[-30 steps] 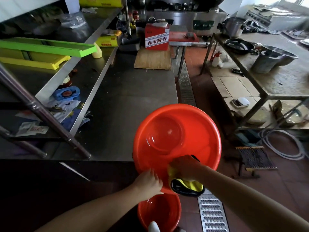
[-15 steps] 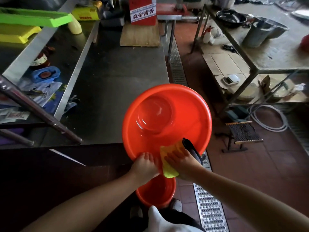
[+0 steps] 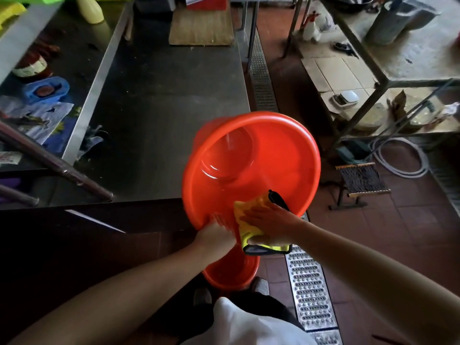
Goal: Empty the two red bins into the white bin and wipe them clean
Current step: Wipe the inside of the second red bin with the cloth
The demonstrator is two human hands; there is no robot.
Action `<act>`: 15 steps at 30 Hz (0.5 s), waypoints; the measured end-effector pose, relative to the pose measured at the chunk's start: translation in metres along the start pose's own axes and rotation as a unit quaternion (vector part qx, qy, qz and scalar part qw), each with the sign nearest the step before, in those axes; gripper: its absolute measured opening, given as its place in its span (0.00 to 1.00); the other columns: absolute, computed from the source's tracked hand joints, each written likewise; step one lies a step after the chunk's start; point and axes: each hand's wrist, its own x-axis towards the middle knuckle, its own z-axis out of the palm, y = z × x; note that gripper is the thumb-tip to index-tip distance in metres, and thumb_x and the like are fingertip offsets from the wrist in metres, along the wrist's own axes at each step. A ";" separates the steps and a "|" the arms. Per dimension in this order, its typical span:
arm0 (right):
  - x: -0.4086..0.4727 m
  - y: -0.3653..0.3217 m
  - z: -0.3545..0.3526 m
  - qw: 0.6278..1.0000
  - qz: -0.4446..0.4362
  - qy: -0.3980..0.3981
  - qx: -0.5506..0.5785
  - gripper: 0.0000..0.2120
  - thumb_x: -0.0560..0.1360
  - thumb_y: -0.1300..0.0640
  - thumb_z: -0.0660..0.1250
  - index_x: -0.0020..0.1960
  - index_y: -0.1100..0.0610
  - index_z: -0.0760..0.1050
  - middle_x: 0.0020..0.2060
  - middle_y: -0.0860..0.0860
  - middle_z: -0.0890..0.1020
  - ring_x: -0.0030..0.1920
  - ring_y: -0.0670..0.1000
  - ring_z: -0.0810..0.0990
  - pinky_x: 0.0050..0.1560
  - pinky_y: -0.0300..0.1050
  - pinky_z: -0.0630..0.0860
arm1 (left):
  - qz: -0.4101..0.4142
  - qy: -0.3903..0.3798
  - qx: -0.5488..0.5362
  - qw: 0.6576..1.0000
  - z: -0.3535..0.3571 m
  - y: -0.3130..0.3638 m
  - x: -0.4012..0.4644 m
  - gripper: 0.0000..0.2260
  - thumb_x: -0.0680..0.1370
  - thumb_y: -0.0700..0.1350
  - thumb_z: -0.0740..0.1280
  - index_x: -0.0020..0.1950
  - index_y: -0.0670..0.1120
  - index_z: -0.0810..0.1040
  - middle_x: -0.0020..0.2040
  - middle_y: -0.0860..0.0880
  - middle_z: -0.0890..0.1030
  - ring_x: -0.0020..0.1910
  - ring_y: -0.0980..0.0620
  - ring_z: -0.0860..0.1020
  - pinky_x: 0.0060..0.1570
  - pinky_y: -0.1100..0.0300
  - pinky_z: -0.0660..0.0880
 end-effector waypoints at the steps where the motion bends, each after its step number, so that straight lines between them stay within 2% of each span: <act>1: 0.004 0.001 -0.001 1.000 0.004 -0.002 0.017 0.38 0.78 0.28 0.49 0.82 0.45 0.50 0.80 0.47 0.56 0.80 0.50 0.51 0.78 0.61 0.44 | -0.009 0.002 0.001 1.000 0.000 0.000 0.000 0.15 0.71 0.51 0.71 0.48 0.40 0.85 0.46 0.35 0.84 0.46 0.36 0.83 0.49 0.43 0.80; 3: 0.009 0.003 -0.007 0.999 -0.003 0.014 0.036 0.33 0.80 0.32 0.50 0.81 0.45 0.55 0.80 0.47 0.59 0.80 0.50 0.53 0.77 0.60 0.47 | -0.024 0.015 -0.004 1.000 -0.002 0.000 0.001 0.15 0.67 0.52 0.75 0.45 0.40 0.86 0.42 0.37 0.85 0.43 0.37 0.84 0.46 0.44 0.81; 5: 0.012 0.001 -0.013 0.997 0.001 0.066 0.043 0.28 0.80 0.38 0.48 0.77 0.46 0.65 0.76 0.49 0.66 0.78 0.54 0.60 0.75 0.61 0.53 | -0.021 0.031 -0.021 0.999 -0.004 0.000 0.003 0.17 0.64 0.53 0.77 0.42 0.41 0.86 0.40 0.37 0.84 0.40 0.38 0.84 0.44 0.44 0.80; 7: 0.013 -0.008 -0.014 0.989 0.069 0.114 0.066 0.26 0.80 0.41 0.46 0.73 0.46 0.69 0.75 0.51 0.66 0.77 0.58 0.61 0.73 0.63 0.54 | -0.010 0.035 -0.027 0.999 -0.003 0.001 0.007 0.17 0.66 0.55 0.75 0.44 0.43 0.86 0.42 0.39 0.85 0.41 0.38 0.83 0.46 0.44 0.80; 9: 0.014 -0.020 -0.010 0.970 0.167 0.079 0.161 0.29 0.80 0.37 0.43 0.75 0.44 0.65 0.79 0.54 0.57 0.80 0.57 0.48 0.76 0.67 0.45 | -0.010 0.032 -0.027 0.999 -0.002 0.003 0.011 0.17 0.72 0.56 0.70 0.53 0.45 0.85 0.46 0.41 0.85 0.44 0.39 0.83 0.50 0.44 0.79; 11: 0.016 -0.026 -0.004 0.966 0.197 0.034 0.166 0.32 0.78 0.34 0.40 0.77 0.43 0.60 0.80 0.55 0.51 0.80 0.59 0.39 0.74 0.71 0.40 | -0.031 0.034 -0.025 0.999 -0.003 0.006 0.012 0.19 0.72 0.57 0.69 0.55 0.46 0.85 0.46 0.41 0.85 0.44 0.39 0.84 0.49 0.44 0.79; 15: 0.028 -0.018 0.000 0.976 0.175 -0.016 0.132 0.33 0.80 0.35 0.48 0.81 0.46 0.47 0.81 0.52 0.46 0.80 0.60 0.37 0.75 0.70 0.42 | -0.034 0.027 -0.015 0.999 -0.004 0.010 0.014 0.20 0.74 0.55 0.69 0.56 0.42 0.83 0.50 0.35 0.84 0.49 0.34 0.82 0.51 0.42 0.79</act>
